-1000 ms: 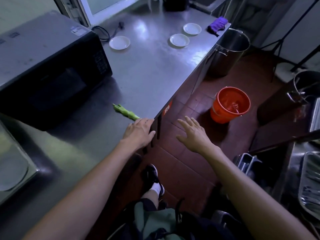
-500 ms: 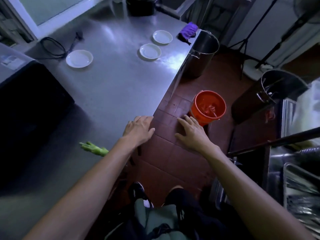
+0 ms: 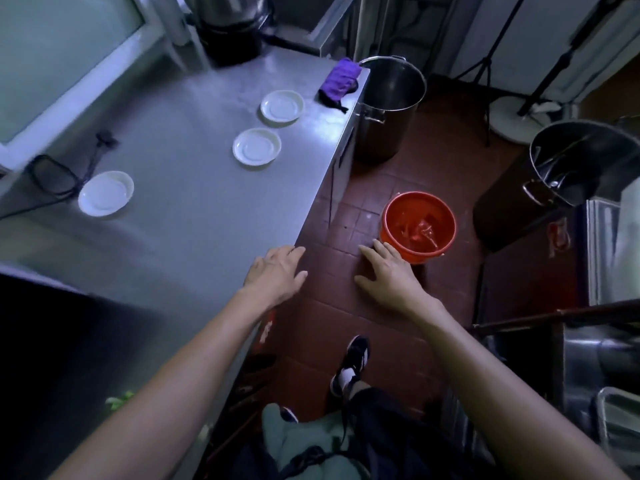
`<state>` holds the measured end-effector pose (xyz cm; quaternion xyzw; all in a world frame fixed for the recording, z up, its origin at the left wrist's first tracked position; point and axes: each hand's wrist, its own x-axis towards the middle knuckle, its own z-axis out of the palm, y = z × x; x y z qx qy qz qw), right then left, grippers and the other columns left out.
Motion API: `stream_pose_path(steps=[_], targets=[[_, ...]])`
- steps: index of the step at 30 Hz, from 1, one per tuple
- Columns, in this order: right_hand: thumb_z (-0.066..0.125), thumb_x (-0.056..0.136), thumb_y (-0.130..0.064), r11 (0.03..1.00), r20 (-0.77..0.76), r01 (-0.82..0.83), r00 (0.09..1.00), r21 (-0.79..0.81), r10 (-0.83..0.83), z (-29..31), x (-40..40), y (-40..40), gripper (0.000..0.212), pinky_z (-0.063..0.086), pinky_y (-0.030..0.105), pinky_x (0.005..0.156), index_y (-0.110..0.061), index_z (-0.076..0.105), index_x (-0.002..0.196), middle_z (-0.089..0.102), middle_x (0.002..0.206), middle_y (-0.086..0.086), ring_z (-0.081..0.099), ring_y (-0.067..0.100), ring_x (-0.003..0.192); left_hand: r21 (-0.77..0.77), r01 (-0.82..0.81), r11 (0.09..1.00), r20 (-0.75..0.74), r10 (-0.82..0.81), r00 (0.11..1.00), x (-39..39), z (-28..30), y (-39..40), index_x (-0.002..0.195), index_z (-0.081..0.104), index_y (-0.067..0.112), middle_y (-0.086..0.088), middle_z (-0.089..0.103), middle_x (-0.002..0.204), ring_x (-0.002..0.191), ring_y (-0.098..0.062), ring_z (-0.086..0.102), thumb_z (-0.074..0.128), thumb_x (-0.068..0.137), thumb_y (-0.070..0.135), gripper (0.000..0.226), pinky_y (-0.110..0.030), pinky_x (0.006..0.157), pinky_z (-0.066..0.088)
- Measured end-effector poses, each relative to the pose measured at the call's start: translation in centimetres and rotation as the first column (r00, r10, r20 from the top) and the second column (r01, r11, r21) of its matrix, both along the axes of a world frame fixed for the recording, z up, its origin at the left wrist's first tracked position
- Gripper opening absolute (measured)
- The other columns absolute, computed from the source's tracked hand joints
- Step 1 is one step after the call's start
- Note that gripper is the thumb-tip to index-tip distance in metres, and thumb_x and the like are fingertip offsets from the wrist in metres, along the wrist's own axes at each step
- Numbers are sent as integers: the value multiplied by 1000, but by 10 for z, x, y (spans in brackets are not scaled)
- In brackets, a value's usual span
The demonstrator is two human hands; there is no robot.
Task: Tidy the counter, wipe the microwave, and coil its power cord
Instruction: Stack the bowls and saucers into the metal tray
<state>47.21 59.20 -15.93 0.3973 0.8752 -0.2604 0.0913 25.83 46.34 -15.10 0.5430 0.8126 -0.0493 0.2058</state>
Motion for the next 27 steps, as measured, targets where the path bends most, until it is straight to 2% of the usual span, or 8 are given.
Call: stream_pose_path(steps=[4, 12, 18, 27], targets=[[59, 93, -45, 999, -34, -31, 999, 5, 31, -4, -10, 64, 72, 21, 50, 121, -29, 24, 155, 14, 165, 9, 9, 29, 153, -34, -2, 999, -42, 1, 999, -12, 2, 53, 152, 32, 24, 0, 41, 151, 138, -24, 38, 43, 100, 46, 57, -44, 110, 37], [58, 92, -45, 996, -35, -92, 995, 7, 92, -7, -32, 144, 72, 23, 52, 118, -30, 25, 154, 15, 165, 11, 10, 32, 152, -11, -69, 998, -14, 69, 998, -22, -6, 124, 150, 35, 24, -1, 38, 153, 141, -23, 34, 48, 98, 46, 58, -46, 111, 36], [60, 91, -44, 991, 10, -133, 991, 28, 132, -12, -68, 193, 72, 23, 53, 119, -29, 26, 153, 16, 164, 12, 10, 32, 152, 23, -96, 995, 12, 96, 995, -51, -14, 169, 148, 37, 21, -3, 39, 152, 140, -26, 35, 50, 97, 44, 57, -46, 110, 36], [62, 89, -44, 978, 138, -196, 973, 72, 184, -7, -148, 258, 75, 21, 52, 118, -31, 25, 153, 14, 165, 10, 9, 31, 152, 81, -182, 980, 114, 172, 978, -126, -29, 233, 152, 31, 24, 0, 29, 160, 146, -23, 27, 47, 98, 41, 58, -45, 112, 33]])
